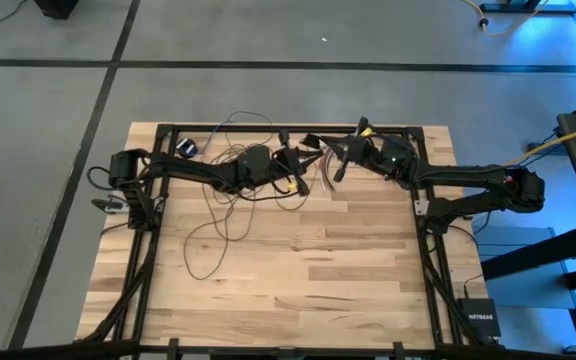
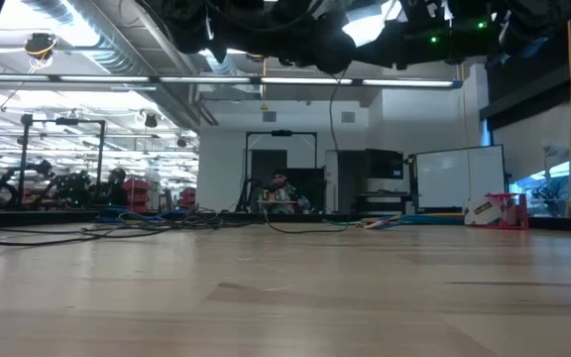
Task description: Coiling cords
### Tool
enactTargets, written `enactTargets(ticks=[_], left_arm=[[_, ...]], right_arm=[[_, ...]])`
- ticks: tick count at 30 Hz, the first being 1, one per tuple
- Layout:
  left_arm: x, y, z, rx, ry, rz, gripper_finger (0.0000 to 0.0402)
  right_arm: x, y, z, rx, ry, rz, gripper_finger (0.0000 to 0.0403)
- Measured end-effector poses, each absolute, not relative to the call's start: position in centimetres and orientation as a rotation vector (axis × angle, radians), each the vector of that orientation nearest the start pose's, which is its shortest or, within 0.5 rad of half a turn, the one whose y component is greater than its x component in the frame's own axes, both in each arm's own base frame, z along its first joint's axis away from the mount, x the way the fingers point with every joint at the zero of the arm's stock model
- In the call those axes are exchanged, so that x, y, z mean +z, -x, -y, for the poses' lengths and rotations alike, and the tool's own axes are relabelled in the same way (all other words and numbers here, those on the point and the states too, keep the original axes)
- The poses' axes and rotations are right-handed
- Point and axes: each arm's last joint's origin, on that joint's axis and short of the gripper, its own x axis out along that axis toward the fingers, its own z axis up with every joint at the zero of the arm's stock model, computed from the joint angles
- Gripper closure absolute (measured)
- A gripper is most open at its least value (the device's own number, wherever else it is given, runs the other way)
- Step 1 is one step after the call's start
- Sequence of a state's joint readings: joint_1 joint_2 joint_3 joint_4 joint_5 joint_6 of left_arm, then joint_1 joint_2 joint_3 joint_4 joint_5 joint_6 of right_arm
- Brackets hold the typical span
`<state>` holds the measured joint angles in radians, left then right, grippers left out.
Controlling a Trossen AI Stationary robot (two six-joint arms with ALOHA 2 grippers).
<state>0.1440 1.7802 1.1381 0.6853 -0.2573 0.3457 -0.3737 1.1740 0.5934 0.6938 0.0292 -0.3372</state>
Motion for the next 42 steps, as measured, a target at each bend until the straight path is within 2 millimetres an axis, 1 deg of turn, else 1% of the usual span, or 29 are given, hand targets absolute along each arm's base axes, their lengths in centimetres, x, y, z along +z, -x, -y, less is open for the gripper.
enactTargets(ticks=[4, 7, 12, 16, 26, 34, 37, 39, 41, 42], left_arm=[[26.3, -39.7, -6.5, 0.399, -0.378, -0.069, 0.0385], [25.5, -39.8, -6.5, 0.390, -0.389, -0.123, 0.0357], [25.6, -39.6, -7.1, 0.415, -0.403, -0.142, 0.0302], [25.0, -39.5, -7.6, 0.420, -0.432, -0.203, 0.0278], [24.1, -39.4, -7.6, 0.397, -0.433, -0.302, 0.0272], [23.9, -39.3, -7.6, 0.395, -0.410, -0.319, 0.0272], [23.0, -39.1, -7.1, 0.376, -0.345, -0.404, 0.0272], [22.7, -39.0, -6.8, 0.366, -0.360, -0.438, 0.0272], [23.1, -38.9, -6.3, 0.381, -0.368, -0.442, 0.0272], [23.6, -38.7, -6.0, 0.384, -0.369, -0.434, 0.0272]], right_arm=[[27.6, -23.4, 9.2, -0.391, 0.336, 0.077, 0.0396], [28.2, -23.3, 9.1, -0.388, 0.327, 0.120, 0.0395], [28.3, -23.2, 8.9, -0.343, 0.311, 0.133, 0.0395], [28.3, -23.1, 8.9, -0.341, 0.311, 0.117, 0.0394], [28.2, -23.1, 8.9, -0.342, 0.327, 0.110, 0.0394], [28.1, -23.2, 8.9, -0.341, 0.327, 0.102, 0.0394], [28.1, -23.2, 8.9, -0.340, 0.332, 0.096, 0.0394], [28.1, -23.2, 8.9, -0.340, 0.332, 0.095, 0.0394], [28.0, -23.2, 8.9, -0.340, 0.332, 0.093, 0.0394], [28.0, -23.2, 8.9, -0.339, 0.331, 0.089, 0.0394]])
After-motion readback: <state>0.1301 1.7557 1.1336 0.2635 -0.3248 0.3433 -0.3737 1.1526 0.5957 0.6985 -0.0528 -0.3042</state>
